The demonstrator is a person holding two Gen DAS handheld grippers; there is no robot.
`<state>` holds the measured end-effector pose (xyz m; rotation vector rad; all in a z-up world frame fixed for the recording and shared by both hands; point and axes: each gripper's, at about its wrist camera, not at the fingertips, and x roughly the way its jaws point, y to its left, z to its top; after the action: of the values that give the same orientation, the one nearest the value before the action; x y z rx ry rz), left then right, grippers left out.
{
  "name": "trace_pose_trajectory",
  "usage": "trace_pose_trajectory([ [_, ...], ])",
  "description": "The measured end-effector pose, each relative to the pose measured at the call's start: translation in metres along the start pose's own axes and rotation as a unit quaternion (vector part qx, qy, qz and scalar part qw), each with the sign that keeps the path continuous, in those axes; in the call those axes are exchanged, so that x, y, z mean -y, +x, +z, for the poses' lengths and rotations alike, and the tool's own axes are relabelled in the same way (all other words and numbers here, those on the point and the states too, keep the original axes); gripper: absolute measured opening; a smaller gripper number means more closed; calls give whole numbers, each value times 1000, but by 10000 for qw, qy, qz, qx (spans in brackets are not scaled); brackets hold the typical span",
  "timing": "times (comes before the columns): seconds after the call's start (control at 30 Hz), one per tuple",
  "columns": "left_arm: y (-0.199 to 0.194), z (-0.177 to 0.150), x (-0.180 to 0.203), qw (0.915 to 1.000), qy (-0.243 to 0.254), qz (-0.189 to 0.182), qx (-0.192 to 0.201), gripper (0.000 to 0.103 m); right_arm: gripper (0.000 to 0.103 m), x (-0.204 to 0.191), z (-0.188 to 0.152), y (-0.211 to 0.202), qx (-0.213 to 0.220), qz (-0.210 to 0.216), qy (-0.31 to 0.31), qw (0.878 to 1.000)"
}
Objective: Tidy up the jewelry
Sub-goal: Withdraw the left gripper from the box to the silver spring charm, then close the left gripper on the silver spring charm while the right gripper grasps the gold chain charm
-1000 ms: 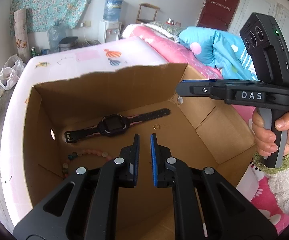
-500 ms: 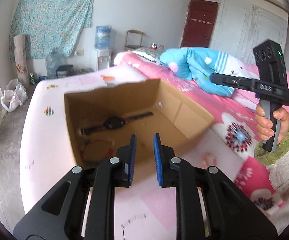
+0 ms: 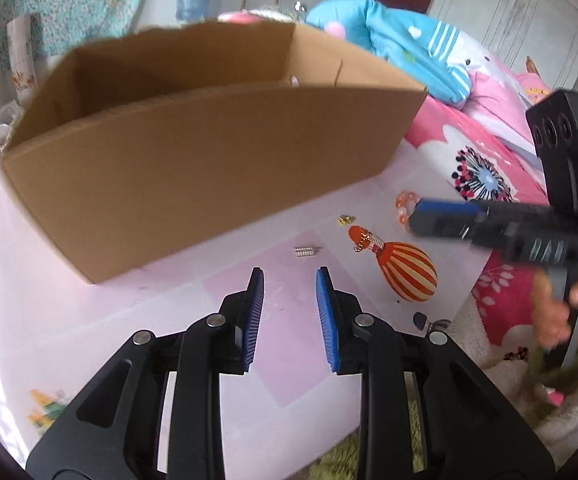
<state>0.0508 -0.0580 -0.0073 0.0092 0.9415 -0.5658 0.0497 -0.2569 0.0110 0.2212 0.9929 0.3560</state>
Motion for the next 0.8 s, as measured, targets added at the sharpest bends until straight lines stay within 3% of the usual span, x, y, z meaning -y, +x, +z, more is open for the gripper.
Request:
trace_pose_trajectory([
  [0.1, 20, 4, 3, 9998, -70, -8, -166, 26, 30, -12, -9, 14, -93, -350, -278, 9990],
  [0.4, 43, 18, 12, 9996, 58, 105, -261, 26, 30, -17, -14, 29, -167, -384, -428, 9982],
  [0.7, 48, 19, 32, 9942, 712, 745, -319, 24, 31, -7, -20, 31, -120, -251, -328, 9991],
  [0.8, 48, 18, 33, 9927, 776, 877, -297, 17, 31, -8, -22, 31, -104, -239, -345, 9991],
])
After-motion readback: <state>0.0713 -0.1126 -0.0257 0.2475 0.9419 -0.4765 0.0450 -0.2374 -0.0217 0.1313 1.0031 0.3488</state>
